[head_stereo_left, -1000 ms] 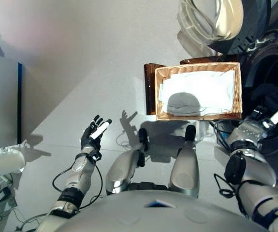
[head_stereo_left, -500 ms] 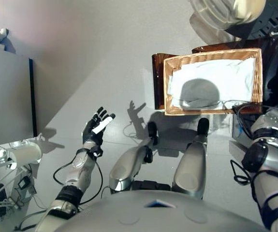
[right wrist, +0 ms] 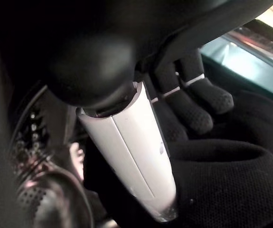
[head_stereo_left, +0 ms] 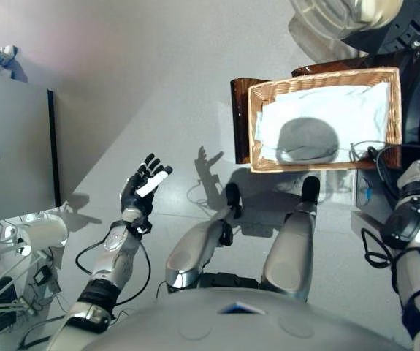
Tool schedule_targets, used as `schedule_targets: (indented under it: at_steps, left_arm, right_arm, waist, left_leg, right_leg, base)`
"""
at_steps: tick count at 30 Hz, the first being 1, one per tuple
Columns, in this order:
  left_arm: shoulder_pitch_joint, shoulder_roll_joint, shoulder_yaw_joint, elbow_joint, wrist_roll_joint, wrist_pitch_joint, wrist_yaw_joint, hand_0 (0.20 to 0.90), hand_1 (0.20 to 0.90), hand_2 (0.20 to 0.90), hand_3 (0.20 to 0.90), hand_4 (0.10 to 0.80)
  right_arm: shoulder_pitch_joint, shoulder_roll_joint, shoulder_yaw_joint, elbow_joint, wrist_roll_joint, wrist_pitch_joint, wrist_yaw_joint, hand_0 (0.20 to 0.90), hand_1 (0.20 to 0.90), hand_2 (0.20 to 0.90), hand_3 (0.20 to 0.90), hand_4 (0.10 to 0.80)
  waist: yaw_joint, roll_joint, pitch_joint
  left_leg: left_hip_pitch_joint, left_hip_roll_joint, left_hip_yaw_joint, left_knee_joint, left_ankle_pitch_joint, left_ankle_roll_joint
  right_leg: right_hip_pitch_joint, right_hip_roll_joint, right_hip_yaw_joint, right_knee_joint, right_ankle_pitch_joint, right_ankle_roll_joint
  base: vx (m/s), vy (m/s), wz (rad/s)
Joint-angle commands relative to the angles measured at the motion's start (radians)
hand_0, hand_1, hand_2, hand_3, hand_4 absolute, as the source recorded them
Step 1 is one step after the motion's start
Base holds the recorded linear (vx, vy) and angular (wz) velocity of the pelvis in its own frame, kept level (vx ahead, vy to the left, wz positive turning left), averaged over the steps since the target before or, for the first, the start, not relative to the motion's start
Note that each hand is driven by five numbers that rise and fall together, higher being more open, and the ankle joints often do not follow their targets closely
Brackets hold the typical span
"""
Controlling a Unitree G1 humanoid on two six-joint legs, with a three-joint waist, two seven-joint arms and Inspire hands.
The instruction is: Pick up the clothes and place them into the washing machine
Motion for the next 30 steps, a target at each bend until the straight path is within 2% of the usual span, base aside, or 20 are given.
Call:
schedule_targets:
  at_steps: [1, 7, 10, 13, 17, 21, 30]
  left_arm:
    - [0.047, 0.065, 0.014, -0.072, -0.013, -0.075, -0.001, 0.9, 0.9, 0.9, 0.9, 0.8]
    - [0.046, 0.07, 0.02, -0.072, -0.014, -0.074, 0.004, 0.9, 0.9, 0.9, 0.9, 0.8]
    - [0.045, 0.081, 0.027, -0.072, -0.011, -0.079, 0.007, 0.9, 0.9, 0.9, 0.9, 0.8]
    - [0.044, 0.087, 0.031, -0.093, -0.015, -0.083, 0.008, 0.9, 0.9, 0.9, 0.9, 0.8]
    - [0.048, 0.104, 0.044, -0.119, -0.016, -0.087, 0.016, 0.9, 0.9, 0.9, 0.9, 0.8]
    - [0.061, 0.118, 0.065, -0.133, -0.023, -0.081, 0.019, 0.9, 0.9, 0.9, 0.9, 0.8]
    - [0.087, 0.11, 0.074, -0.128, -0.04, -0.076, 0.014, 0.9, 0.9, 0.9, 0.9, 0.8]
  right_arm:
    - [-0.044, -0.26, 0.147, -0.057, -0.145, -0.033, 0.051, 0.2, 0.2, 0.2, 0.2, 0.3]
    - [-0.029, -0.163, 0.18, -0.041, -0.164, -0.017, 0.049, 0.2, 0.2, 0.2, 0.2, 0.3]
    - [-0.026, -0.106, 0.218, -0.011, -0.21, 0.021, 0.043, 0.2, 0.2, 0.2, 0.2, 0.3]
    - [-0.04, -0.057, 0.226, -0.008, -0.198, 0.019, 0.044, 0.2, 0.2, 0.2, 0.2, 0.3]
    - [-0.057, -0.04, 0.209, -0.014, -0.172, 0.003, 0.04, 0.2, 0.2, 0.2, 0.2, 0.3]
    - [-0.06, -0.039, 0.178, -0.028, -0.142, -0.014, 0.034, 0.2, 0.2, 0.2, 0.2, 0.3]
    - [-0.073, -0.08, 0.174, -0.089, -0.178, -0.044, 0.006, 0.2, 0.2, 0.2, 0.2, 0.3]
  waist:
    - [0.014, -0.02, -0.091]
    - [0.023, -0.026, -0.079]
    - [0.031, -0.041, -0.072]
    - [0.037, -0.053, -0.064]
    - [0.04, -0.065, -0.046]
    - [0.046, -0.081, -0.038]
    - [0.048, -0.081, -0.042]
  left_leg:
    - [-0.077, 0.029, -0.019, 0.104, -0.024, -0.082]
    - [-0.08, 0.029, -0.027, 0.109, -0.024, -0.079]
    - [-0.087, 0.028, -0.031, 0.113, -0.024, -0.076]
    - [-0.098, 0.028, -0.035, 0.126, -0.027, -0.073]
    - [-0.129, 0.029, -0.043, 0.186, -0.05, -0.069]
    - [-0.187, 0.035, -0.047, 0.27, -0.085, -0.071]
    - [-0.243, 0.045, -0.031, 0.326, -0.106, -0.07]
  right_leg:
    - [-0.037, 0.054, -0.017, 0.089, -0.044, -0.074]
    - [-0.033, 0.053, -0.029, 0.093, -0.042, -0.075]
    - [-0.031, 0.049, -0.037, 0.087, -0.035, -0.074]
    - [-0.034, 0.048, -0.039, 0.09, -0.035, -0.075]
    - [-0.058, 0.046, -0.034, 0.151, -0.06, -0.083]
    - [-0.108, 0.049, -0.028, 0.247, -0.116, -0.097]
    - [-0.18, 0.063, -0.009, 0.309, -0.145, -0.108]
  base:
    - [0.0, 0.0, 0.0]
    - [-0.001, 0.002, 0.01]
    - [-0.001, 0.005, 0.06]
    - [-0.02, 0.004, 0.07]
    - [-0.024, -0.007, 0.09]
    - [-0.033, -0.045, 0.21]
    - [-0.01, -0.018, 0.0]
